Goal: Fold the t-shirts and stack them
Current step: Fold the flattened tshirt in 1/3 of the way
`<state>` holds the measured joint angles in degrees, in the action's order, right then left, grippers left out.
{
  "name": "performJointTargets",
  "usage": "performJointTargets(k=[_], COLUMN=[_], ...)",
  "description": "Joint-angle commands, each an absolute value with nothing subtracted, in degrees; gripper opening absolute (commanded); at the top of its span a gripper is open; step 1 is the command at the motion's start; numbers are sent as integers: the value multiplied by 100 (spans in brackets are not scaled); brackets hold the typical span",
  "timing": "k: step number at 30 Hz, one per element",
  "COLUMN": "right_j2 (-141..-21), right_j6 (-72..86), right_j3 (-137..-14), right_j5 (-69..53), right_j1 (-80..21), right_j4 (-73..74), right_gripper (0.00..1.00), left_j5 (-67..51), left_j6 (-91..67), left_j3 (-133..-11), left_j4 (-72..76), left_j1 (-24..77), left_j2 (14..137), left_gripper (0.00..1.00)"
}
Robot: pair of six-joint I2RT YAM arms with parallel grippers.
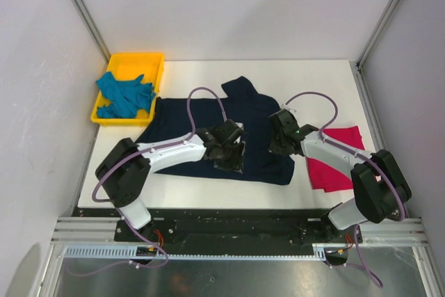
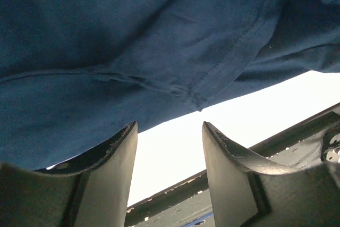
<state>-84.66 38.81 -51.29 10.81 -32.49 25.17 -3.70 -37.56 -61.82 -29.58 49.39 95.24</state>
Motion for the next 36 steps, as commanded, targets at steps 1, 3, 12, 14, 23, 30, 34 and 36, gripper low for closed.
performJointTargets(k=[1, 3, 12, 14, 23, 30, 34, 36], right_j2=[-8508, -8515, -8499, -8484, -8462, -8434, -8400, -8375], right_j6=[3917, 3915, 3920, 3920, 3916, 3944, 3965, 3977], right_j3=[-5326, -5326, -5326, -5322, -5326, -5326, -5332, -5332], right_j5=[1001, 984, 928, 924, 828, 722, 611, 568], right_j1=[-3199, -3182, -3127, -3118, -3057, -3010, -2938, -2910], right_j4=[2430, 2427, 2452, 2456, 2433, 2373, 2320, 2283], right_gripper=[0, 0, 0, 0, 0, 0, 0, 0], left_j5=[-652, -660, -569, -540, -211, 69, 315, 430], left_j6=[-3955, -4006, -4161, -4191, -4306, -4318, -4334, -4355], left_j3=[-6497, -6544, -6795, -6838, -6787, -6755, -6726, -6689], left_j4=[-2702, -2677, -2621, -2617, -2616, -2621, -2620, -2626], left_j1=[5167, 5256, 5454, 5457, 5458, 5458, 5439, 5412], left_j2=[9736, 9841, 10314, 10366, 10265, 10050, 9863, 9750], left_gripper=[56, 56, 51, 49, 30, 10, 1, 0])
